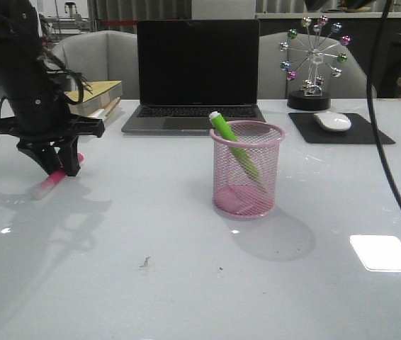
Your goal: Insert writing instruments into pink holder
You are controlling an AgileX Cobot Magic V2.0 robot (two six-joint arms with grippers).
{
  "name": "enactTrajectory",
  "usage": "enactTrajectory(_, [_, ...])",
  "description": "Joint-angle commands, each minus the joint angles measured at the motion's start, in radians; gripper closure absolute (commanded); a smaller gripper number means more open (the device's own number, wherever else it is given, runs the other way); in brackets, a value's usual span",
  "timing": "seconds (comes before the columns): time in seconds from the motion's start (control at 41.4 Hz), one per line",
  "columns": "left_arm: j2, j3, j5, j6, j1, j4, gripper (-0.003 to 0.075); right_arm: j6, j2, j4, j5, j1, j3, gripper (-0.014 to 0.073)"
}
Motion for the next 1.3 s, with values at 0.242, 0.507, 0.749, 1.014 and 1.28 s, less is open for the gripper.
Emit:
enactTrajectory(0.242, [-0.052,-0.010,-0.063,0.001,-0.002,-0.025,0.0621,-0.007,-0.041,0.003,-0.049,-0.004,-0.039,0.0145])
enactTrajectory(0.507, [-0.155,-0.010,-0.165,0.003,-0.002,-0.025,0.0621,-0.007,-0.041,0.003,-0.027,-0.004,-0.037,0.0145])
enactTrajectory(0.749, [-0.232,-0.010,-0.233,0.003,-0.002,-0.025,0.0621,-0.007,-0.041,0.003,-0.026,-0.004,-0.037,0.0145])
enactTrajectory(1.014, [-0.302,-0.008,-0.314,0.045,-0.042,-0.025,0.0621,-0.007,-0.041,-0.014,-0.027,-0.004,-0.037,0.0145])
enactTrajectory(1.28, [-0.327,-0.002,-0.377,0.056,-0.084,-0.025,0.0621,-0.007,-0.042,-0.024,-0.034,-0.030,-0.034,0.0145])
